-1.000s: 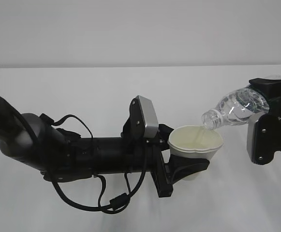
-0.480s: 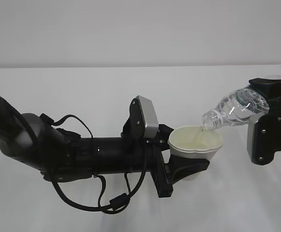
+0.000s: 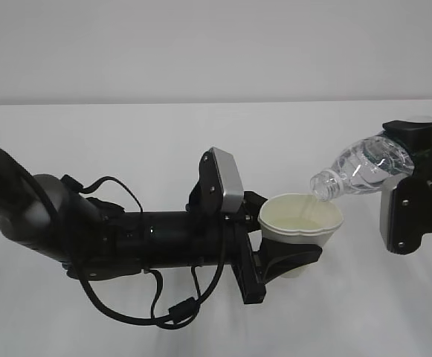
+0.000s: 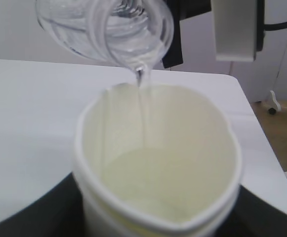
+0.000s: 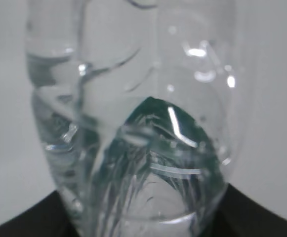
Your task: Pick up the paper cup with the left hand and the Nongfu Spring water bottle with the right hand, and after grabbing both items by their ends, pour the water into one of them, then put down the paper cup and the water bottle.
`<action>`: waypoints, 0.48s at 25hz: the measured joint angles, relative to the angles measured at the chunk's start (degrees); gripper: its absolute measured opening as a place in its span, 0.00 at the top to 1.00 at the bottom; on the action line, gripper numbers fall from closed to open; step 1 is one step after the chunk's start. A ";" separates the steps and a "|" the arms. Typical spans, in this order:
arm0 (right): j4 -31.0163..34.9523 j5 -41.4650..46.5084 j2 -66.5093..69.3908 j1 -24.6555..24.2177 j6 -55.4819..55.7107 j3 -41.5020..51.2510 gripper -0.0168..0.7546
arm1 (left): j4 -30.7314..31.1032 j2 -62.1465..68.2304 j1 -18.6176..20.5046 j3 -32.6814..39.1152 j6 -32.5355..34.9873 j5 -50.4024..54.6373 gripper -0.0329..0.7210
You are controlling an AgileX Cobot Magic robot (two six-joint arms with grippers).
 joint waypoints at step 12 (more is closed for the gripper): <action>0.00 0.00 0.00 0.00 -0.04 0.00 0.49 | 0.00 0.00 0.00 0.00 0.00 0.00 0.39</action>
